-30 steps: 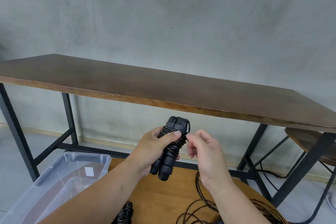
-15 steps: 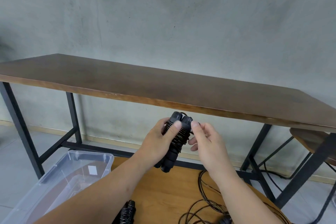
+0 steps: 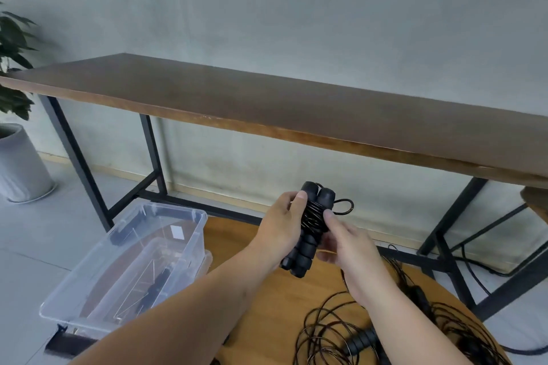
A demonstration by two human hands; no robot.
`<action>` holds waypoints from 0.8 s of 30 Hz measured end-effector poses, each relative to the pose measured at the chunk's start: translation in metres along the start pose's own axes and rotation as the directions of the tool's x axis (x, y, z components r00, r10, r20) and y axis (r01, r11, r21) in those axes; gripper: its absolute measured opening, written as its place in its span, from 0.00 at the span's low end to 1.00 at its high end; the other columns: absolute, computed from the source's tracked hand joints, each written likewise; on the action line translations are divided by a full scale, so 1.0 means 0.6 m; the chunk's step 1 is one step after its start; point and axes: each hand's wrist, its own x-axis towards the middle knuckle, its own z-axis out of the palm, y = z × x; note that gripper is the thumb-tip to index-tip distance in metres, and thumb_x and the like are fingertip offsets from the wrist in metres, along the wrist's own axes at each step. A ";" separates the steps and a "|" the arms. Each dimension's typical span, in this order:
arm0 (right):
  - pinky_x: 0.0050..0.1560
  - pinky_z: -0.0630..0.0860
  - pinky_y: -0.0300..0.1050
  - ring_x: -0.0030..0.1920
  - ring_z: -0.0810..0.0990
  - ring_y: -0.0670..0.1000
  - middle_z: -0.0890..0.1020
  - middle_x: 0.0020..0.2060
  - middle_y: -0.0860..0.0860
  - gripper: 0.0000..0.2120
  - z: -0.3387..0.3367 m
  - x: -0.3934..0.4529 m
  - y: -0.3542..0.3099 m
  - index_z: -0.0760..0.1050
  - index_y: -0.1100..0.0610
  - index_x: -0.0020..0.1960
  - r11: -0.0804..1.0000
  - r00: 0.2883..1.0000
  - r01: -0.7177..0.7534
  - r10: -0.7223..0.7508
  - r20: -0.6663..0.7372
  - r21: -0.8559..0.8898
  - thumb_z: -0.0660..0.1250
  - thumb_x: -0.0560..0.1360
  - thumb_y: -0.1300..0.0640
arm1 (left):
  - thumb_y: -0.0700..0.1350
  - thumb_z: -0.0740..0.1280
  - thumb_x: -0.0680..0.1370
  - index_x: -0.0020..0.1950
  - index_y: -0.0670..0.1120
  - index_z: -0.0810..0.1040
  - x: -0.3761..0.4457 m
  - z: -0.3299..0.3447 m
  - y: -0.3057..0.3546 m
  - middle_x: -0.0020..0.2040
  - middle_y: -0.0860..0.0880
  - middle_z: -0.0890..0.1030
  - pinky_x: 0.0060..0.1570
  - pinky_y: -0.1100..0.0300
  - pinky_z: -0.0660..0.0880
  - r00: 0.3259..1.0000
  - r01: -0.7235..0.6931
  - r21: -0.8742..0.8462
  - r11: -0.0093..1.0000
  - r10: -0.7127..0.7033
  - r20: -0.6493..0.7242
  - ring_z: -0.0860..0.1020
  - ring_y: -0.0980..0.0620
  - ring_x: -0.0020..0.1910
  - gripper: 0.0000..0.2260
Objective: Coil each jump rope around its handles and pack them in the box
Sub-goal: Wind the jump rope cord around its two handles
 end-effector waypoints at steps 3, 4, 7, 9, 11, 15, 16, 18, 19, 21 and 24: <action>0.50 0.82 0.53 0.45 0.85 0.53 0.87 0.43 0.52 0.21 0.001 0.005 0.028 0.83 0.54 0.50 0.997 0.998 -0.046 0.048 0.029 -0.061 0.61 0.79 0.38 | 0.58 0.51 0.84 0.67 0.51 0.70 -0.010 0.028 -0.030 0.53 0.51 0.80 0.47 0.59 0.71 0.998 -0.007 0.167 0.986 0.017 -0.055 0.78 0.51 0.53 0.19; 0.51 0.82 0.54 0.46 0.85 0.54 0.87 0.43 0.52 0.21 0.000 0.006 0.037 0.83 0.55 0.50 0.996 0.998 -0.058 0.060 0.028 -0.068 0.61 0.79 0.38 | 0.58 0.50 0.84 0.68 0.50 0.69 -0.014 0.036 -0.040 0.53 0.50 0.81 0.46 0.59 0.70 0.998 -0.005 0.193 0.981 0.017 -0.061 0.78 0.50 0.52 0.19; 0.54 0.80 0.58 0.48 0.85 0.57 0.87 0.42 0.53 0.21 -0.007 0.010 0.069 0.82 0.56 0.49 0.989 0.992 -0.112 0.117 0.049 -0.092 0.61 0.79 0.40 | 0.59 0.49 0.84 0.69 0.48 0.69 -0.022 0.056 -0.082 0.54 0.46 0.82 0.45 0.59 0.72 0.995 0.038 0.227 0.973 -0.016 -0.097 0.80 0.47 0.53 0.22; 0.53 0.79 0.54 0.48 0.85 0.56 0.87 0.42 0.53 0.20 -0.009 0.011 0.091 0.82 0.56 0.49 0.981 0.982 -0.158 0.168 0.089 -0.108 0.62 0.79 0.41 | 0.59 0.49 0.84 0.70 0.47 0.70 -0.030 0.062 -0.110 0.55 0.45 0.82 0.47 0.59 0.74 0.991 0.077 0.235 0.969 -0.050 -0.121 0.80 0.47 0.54 0.23; 0.51 0.77 0.51 0.48 0.84 0.55 0.87 0.42 0.53 0.20 -0.006 0.011 0.112 0.82 0.57 0.49 0.976 0.972 -0.191 0.203 0.117 -0.108 0.62 0.79 0.41 | 0.60 0.49 0.83 0.69 0.47 0.71 -0.040 0.065 -0.135 0.53 0.47 0.82 0.47 0.60 0.75 0.989 0.089 0.234 0.968 -0.058 -0.136 0.80 0.48 0.52 0.23; 0.51 0.78 0.52 0.48 0.85 0.54 0.87 0.43 0.50 0.19 0.010 0.014 0.159 0.82 0.54 0.51 0.952 0.938 -0.280 0.299 0.178 -0.122 0.63 0.78 0.40 | 0.58 0.50 0.84 0.66 0.48 0.73 -0.057 0.053 -0.181 0.50 0.51 0.81 0.45 0.63 0.70 0.979 0.150 0.242 0.959 -0.110 -0.170 0.78 0.53 0.49 0.21; 0.53 0.80 0.55 0.48 0.85 0.54 0.87 0.43 0.50 0.20 0.018 0.018 0.174 0.82 0.54 0.52 0.942 0.924 -0.311 0.332 0.191 -0.129 0.64 0.77 0.38 | 0.58 0.50 0.84 0.67 0.49 0.73 -0.056 0.046 -0.194 0.52 0.51 0.81 0.47 0.63 0.69 0.976 0.175 0.253 0.951 -0.135 -0.168 0.78 0.53 0.51 0.21; 0.56 0.80 0.59 0.47 0.85 0.55 0.87 0.44 0.51 0.21 0.038 0.026 0.206 0.82 0.55 0.52 0.923 0.902 -0.358 0.382 0.202 -0.142 0.65 0.76 0.37 | 0.58 0.50 0.84 0.68 0.50 0.73 -0.050 0.027 -0.226 0.57 0.52 0.79 0.51 0.63 0.67 0.973 0.214 0.294 0.931 -0.176 -0.152 0.76 0.53 0.57 0.20; 0.56 0.80 0.59 0.47 0.85 0.55 0.87 0.44 0.51 0.21 0.045 0.026 0.214 0.82 0.55 0.52 0.914 0.894 -0.378 0.402 0.201 -0.148 0.65 0.76 0.38 | 0.57 0.50 0.84 0.69 0.51 0.72 -0.049 0.019 -0.233 0.60 0.51 0.77 0.53 0.64 0.66 0.972 0.226 0.325 0.918 -0.191 -0.136 0.74 0.52 0.61 0.20; 0.54 0.81 0.57 0.47 0.85 0.55 0.87 0.44 0.52 0.19 0.068 0.034 0.240 0.82 0.56 0.51 0.896 0.879 -0.412 0.438 0.187 -0.165 0.65 0.77 0.40 | 0.54 0.51 0.85 0.71 0.50 0.71 -0.041 -0.001 -0.260 0.63 0.50 0.72 0.56 0.68 0.62 0.965 0.263 0.382 0.886 -0.243 -0.099 0.70 0.52 0.65 0.19; 0.53 0.81 0.58 0.47 0.84 0.58 0.86 0.45 0.57 0.21 0.108 0.045 0.278 0.82 0.60 0.49 0.864 0.848 -0.471 0.499 0.177 -0.179 0.65 0.78 0.41 | 0.54 0.53 0.85 0.72 0.50 0.71 -0.027 -0.033 -0.307 0.65 0.50 0.73 0.60 0.64 0.65 0.933 0.357 0.359 0.862 -0.344 -0.102 0.71 0.51 0.66 0.19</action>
